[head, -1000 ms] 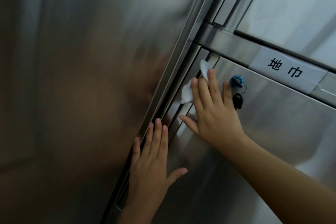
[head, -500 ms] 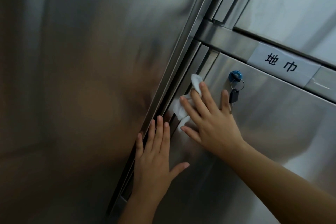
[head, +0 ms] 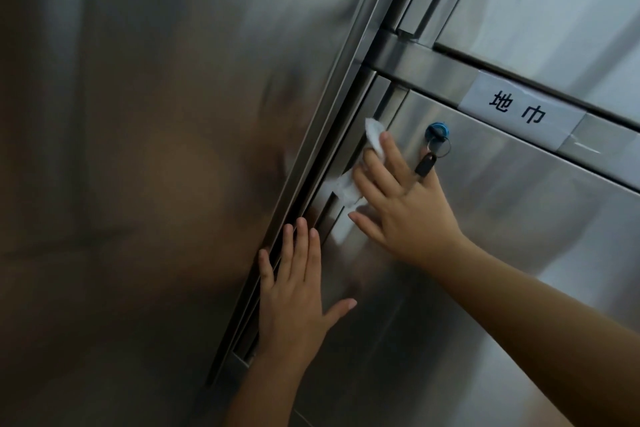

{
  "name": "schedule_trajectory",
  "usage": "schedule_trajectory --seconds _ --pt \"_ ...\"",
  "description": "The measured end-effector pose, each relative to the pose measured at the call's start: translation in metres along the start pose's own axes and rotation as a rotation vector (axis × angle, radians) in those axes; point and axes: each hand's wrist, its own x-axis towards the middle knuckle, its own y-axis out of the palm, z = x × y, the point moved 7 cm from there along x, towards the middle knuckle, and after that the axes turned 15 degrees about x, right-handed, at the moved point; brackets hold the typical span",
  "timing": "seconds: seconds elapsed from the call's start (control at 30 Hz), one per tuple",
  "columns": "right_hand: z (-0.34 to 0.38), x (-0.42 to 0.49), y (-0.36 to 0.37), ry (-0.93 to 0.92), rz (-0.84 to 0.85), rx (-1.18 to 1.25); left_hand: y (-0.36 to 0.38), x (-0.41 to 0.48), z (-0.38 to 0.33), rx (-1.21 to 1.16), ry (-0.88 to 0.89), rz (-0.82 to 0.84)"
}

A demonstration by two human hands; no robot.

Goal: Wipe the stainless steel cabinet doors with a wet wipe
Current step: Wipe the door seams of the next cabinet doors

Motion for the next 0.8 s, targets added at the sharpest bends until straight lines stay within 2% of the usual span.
schedule_trajectory --seconds 0.37,0.53,0.8 --pt "0.04 -0.023 0.04 -0.055 0.007 0.066 0.036 -0.043 0.014 -0.035 -0.061 0.149" --pt "0.052 -0.029 0.048 -0.055 0.025 0.041 0.053 -0.066 0.011 -0.106 -0.1 0.286" --pt "0.069 -0.036 0.054 -0.066 -0.002 0.025 0.058 -0.078 0.009 -0.115 -0.074 0.265"
